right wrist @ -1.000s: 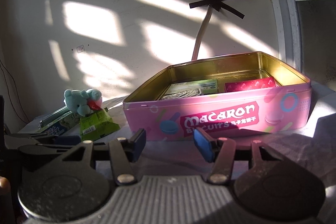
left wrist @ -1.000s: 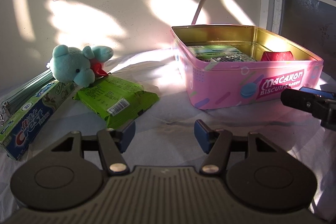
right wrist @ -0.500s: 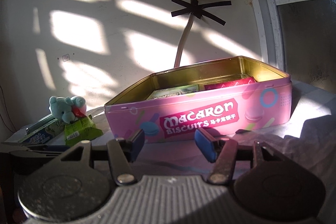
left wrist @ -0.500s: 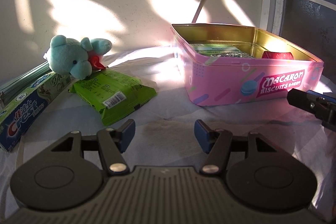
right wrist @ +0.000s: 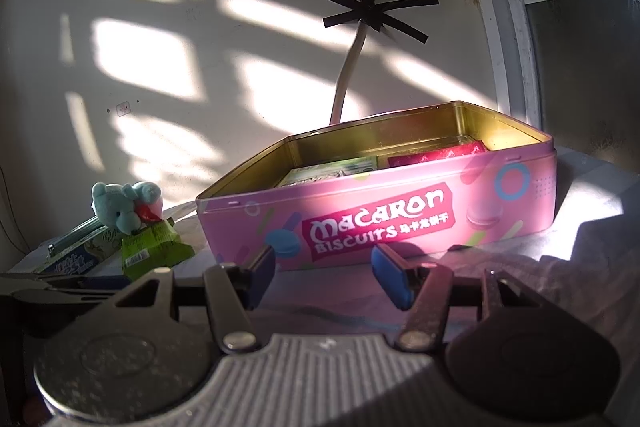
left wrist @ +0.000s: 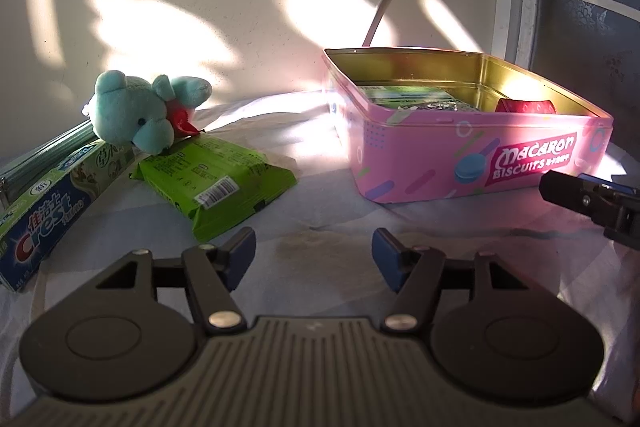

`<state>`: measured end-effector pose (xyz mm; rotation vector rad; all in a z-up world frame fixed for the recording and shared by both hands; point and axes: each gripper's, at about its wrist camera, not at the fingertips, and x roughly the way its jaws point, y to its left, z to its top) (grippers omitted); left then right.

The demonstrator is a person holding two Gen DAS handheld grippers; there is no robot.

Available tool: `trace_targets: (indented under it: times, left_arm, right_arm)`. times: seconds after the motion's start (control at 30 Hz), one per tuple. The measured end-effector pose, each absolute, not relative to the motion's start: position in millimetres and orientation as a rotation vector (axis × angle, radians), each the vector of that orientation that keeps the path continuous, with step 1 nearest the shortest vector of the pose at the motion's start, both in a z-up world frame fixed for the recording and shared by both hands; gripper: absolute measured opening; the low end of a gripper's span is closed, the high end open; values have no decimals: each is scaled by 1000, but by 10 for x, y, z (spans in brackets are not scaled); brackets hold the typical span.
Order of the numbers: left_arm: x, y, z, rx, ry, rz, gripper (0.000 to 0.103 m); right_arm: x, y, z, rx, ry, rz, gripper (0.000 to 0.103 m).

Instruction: Organize objects

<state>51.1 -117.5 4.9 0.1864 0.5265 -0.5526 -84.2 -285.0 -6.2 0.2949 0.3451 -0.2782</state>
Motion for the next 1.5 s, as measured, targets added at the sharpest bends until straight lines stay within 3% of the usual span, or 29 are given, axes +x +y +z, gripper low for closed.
trace_targets:
  times: [0.53, 0.83, 1.07, 1.17, 1.5]
  left_arm:
    - [524, -1116, 63, 161, 535, -554, 70]
    - [756, -461, 216, 123, 514, -447, 70]
    - [1111, 232, 179, -93, 570, -263, 71]
    - [1151, 368, 180, -184, 594, -263, 71]
    - [1143, 423, 229, -214, 577, -271, 71]
  right_arm:
    - [-792, -2815, -60, 258, 371, -279, 57]
    - [-614, -2389, 223, 101, 349, -111, 60]
    - [167, -1925, 488, 42, 374, 122, 66]
    - [658, -1688, 543, -23, 402, 161, 74]
    - [1557, -708, 386, -462, 387, 181, 70]
